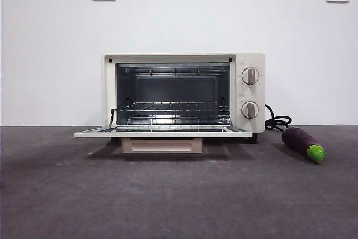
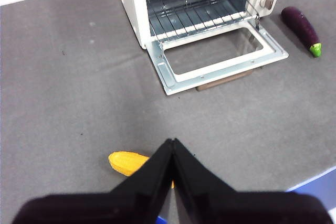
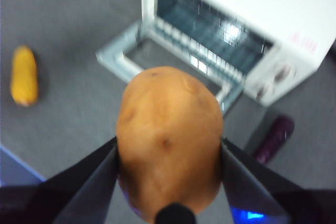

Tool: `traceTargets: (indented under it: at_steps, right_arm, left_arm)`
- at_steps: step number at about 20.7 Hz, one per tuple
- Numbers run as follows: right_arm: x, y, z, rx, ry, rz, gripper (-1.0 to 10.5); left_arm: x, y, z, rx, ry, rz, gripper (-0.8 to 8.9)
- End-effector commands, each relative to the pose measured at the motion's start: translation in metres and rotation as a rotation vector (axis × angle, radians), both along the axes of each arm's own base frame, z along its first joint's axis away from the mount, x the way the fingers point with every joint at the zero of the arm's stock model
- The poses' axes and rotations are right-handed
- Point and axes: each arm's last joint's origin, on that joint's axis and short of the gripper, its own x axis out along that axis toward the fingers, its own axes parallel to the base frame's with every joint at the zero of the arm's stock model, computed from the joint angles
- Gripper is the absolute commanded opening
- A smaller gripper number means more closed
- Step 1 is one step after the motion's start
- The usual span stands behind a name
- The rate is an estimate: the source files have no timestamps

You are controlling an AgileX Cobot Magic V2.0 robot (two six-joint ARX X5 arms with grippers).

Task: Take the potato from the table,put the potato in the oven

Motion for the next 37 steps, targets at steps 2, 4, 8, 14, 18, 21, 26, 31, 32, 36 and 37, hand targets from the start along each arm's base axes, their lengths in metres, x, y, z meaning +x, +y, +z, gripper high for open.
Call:
traceTargets:
  at_steps: [2,4,8,14,18,21,26,31,32,36,37]
  right_arm:
    - [0.022,0.029,-0.057,-0.004,0.049,0.005,1.2]
    - [0.036,0.046,-0.093,0.067,0.02,0.022,1.2]
    - [0.065,0.062,-0.164,0.163,-0.034,-0.04,1.2]
    - [0.123,0.064,-0.211,0.271,-0.125,-0.156,1.2]
    - [0.154,0.077,-0.239,0.263,-0.098,-0.162,1.2]
    - [0.171,0.089,-0.238,0.294,-0.125,-0.159,1.2]
    - [0.202,0.102,-0.227,0.334,-0.171,-0.174,1.2]
    - [0.235,0.109,-0.237,0.333,-0.126,-0.197,1.2]
    - [0.241,0.111,-0.238,0.335,-0.128,-0.202,1.2]
    - [0.258,0.118,-0.243,0.351,-0.134,-0.231,1.2]
    - [0.261,0.119,-0.246,0.354,-0.132,-0.244,1.3]
  left_arm:
    - [0.006,-0.005,-0.002,0.029,0.011,-0.002,-0.06]
    - [0.007,-0.006,-0.002,0.032,0.015,-0.003,-0.06]
    - [0.007,-0.006,-0.002,0.032,0.014,-0.003,-0.06]
    - [0.007,-0.006,-0.002,0.037,0.016,-0.005,-0.06]
    - [0.007,-0.006,-0.002,0.049,0.012,-0.014,-0.06]
    - [0.007,-0.006,-0.002,0.052,0.012,-0.016,-0.06]
    - [0.007,-0.006,-0.002,0.057,0.01,-0.02,-0.06]
    - [0.007,-0.006,-0.002,0.069,0.006,-0.029,-0.06]
    - [0.007,-0.006,-0.002,0.072,0.006,-0.031,-0.06]
    - [0.007,-0.006,-0.002,0.075,0.005,-0.033,-0.06]
    - [0.007,-0.006,-0.002,0.075,0.005,-0.033,-0.06]
